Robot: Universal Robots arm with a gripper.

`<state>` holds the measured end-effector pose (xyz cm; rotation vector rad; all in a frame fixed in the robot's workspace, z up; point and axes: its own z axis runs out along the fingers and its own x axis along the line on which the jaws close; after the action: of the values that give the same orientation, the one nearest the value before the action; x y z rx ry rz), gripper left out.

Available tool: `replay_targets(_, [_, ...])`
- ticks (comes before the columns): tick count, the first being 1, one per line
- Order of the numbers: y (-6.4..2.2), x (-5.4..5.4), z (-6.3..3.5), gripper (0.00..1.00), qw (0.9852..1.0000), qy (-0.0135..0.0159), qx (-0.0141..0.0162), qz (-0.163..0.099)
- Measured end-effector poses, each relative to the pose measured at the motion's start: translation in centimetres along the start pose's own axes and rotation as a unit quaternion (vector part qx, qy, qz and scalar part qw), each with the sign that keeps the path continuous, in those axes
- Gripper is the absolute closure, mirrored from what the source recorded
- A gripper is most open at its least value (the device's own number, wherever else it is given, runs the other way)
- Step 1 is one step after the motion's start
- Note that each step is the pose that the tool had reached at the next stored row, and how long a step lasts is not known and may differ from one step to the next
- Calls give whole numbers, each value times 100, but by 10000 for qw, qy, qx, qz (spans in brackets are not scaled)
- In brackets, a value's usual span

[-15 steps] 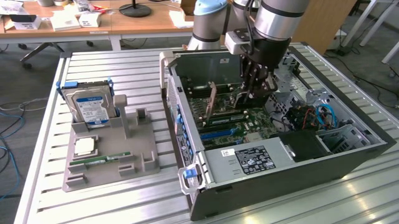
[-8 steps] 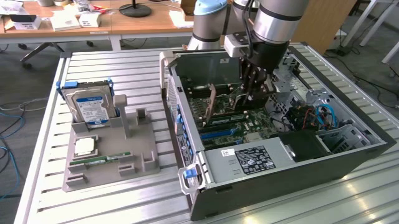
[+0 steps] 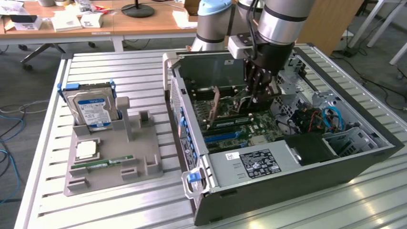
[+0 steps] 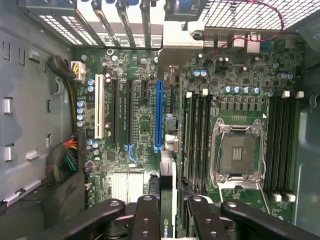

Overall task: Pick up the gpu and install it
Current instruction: 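Insert the gpu into the slot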

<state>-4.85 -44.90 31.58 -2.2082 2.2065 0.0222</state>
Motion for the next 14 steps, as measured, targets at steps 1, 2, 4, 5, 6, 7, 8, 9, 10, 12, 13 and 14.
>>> replay_targets(1, [7,0,0,74,10000,0,1,-1])
replay_targets(2, [17,0,0,74,10000,0,2,-1])
replay_targets(4, [34,0,-1,74,10000,0,5,-1])
replay_targets(5, [44,0,-1,74,10000,0,6,-1])
replay_targets(6, [54,0,-1,74,10000,1,7,-1])
replay_targets(7, [61,0,-1,74,10000,1,7,-1])
replay_targets(8, [66,0,-1,74,10000,1,8,-1])
replay_targets(9, [68,0,-1,74,10000,1,8,-1])
replay_targets(10, [68,0,-1,74,10000,1,8,-1])
replay_targets(12, [69,3,-1,74,10000,0,8,-2])
replay_targets(13, [69,7,-2,74,10000,1,8,-1])
replay_targets(14, [68,12,-1,74,10000,1,8,-2])
